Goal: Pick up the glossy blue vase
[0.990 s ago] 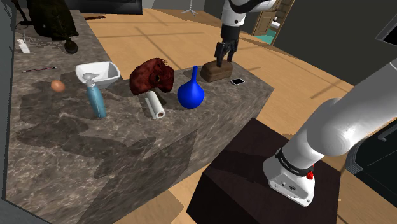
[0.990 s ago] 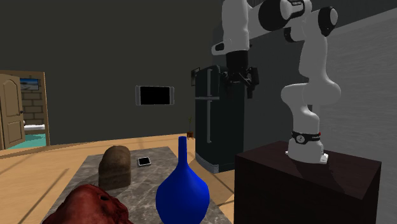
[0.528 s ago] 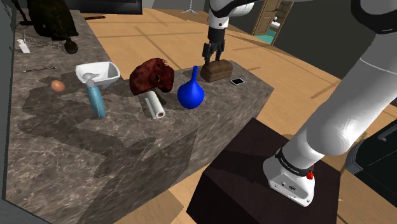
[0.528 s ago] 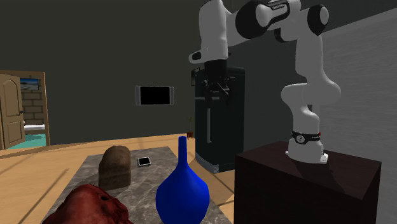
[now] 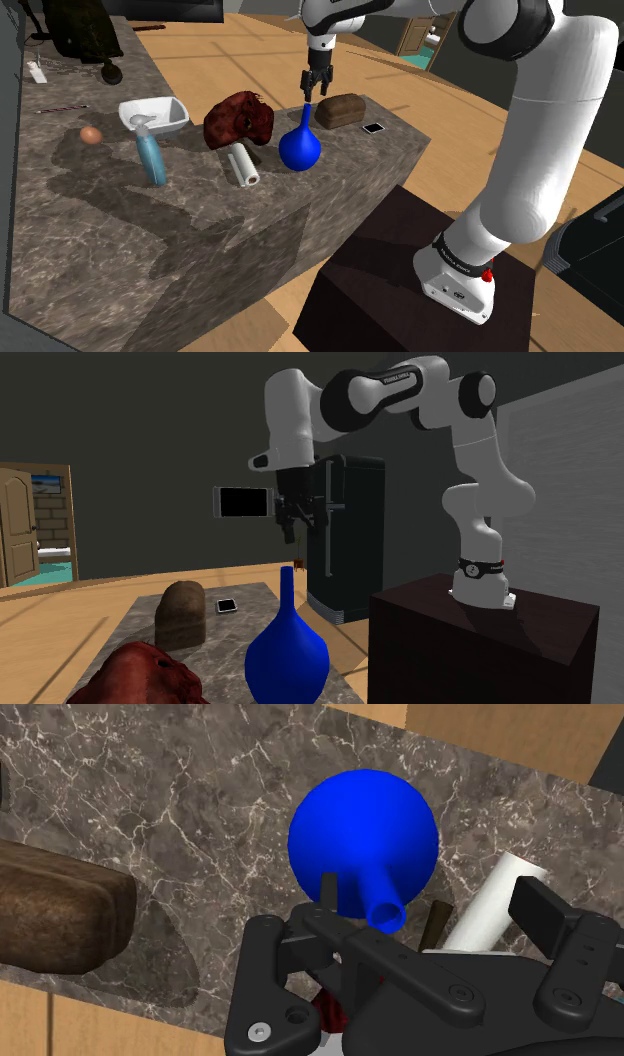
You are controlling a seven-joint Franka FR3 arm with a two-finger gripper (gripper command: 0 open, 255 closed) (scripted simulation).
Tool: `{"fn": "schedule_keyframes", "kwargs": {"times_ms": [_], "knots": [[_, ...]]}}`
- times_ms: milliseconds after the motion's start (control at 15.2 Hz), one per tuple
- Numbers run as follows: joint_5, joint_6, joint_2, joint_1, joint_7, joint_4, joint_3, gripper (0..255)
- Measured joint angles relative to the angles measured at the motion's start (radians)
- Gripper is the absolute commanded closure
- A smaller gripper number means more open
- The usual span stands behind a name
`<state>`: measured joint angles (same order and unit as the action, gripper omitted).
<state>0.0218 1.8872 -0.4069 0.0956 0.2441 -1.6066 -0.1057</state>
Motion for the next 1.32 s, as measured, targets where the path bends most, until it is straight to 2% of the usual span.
{"fn": "schedule_keyframes", "kwargs": {"times_ms": [198,660,726,1320], "knots": [[0.009,-0.022,-0.098,0.007,0.005,0.117,0.003,0],[0.013,0.046,-0.144,0.013,0.012,0.095,0.004,0],[0.013,0.052,-0.147,0.012,0.012,0.093,0.005,255],[0.014,0.056,-0.150,0.012,0.011,0.092,0.005,255]]}}
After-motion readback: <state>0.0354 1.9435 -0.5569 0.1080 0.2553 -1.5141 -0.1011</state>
